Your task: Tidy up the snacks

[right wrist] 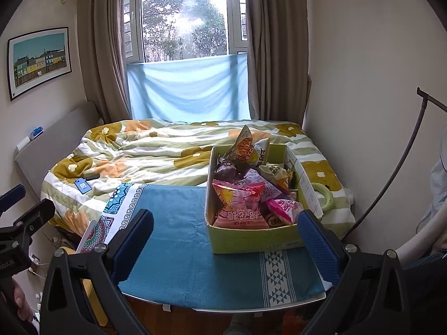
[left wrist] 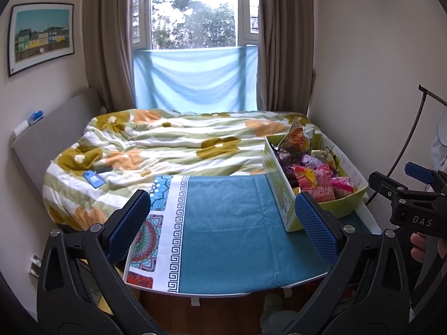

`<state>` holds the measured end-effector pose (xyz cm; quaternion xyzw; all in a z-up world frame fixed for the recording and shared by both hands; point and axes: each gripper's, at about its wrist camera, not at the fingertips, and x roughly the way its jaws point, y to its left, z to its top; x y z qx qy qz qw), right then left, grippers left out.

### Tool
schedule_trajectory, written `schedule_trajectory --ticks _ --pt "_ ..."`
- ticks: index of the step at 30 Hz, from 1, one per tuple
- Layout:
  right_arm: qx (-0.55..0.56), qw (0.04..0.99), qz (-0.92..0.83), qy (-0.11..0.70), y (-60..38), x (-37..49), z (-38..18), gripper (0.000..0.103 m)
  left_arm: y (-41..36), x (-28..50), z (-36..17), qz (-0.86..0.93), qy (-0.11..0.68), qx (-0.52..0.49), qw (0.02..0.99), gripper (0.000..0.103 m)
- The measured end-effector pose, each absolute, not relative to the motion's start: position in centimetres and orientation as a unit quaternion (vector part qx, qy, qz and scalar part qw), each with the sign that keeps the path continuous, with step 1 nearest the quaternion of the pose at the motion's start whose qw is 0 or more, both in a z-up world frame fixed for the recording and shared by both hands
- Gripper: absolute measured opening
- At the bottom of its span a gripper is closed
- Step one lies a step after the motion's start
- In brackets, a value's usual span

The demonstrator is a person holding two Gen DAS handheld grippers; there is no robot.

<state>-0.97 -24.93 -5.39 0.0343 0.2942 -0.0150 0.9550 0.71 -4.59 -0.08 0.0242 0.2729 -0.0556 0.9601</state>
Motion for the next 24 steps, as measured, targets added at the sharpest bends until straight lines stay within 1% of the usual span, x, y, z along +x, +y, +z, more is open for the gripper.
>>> schedule_trajectory --ticks 24 --pt "0.035 0.955 -0.013 0.295 -24.9 -1.1 -5.3 0.102 -4.9 -0.4 0.5 -0.052 0.264 0.010 0.963 0.102"
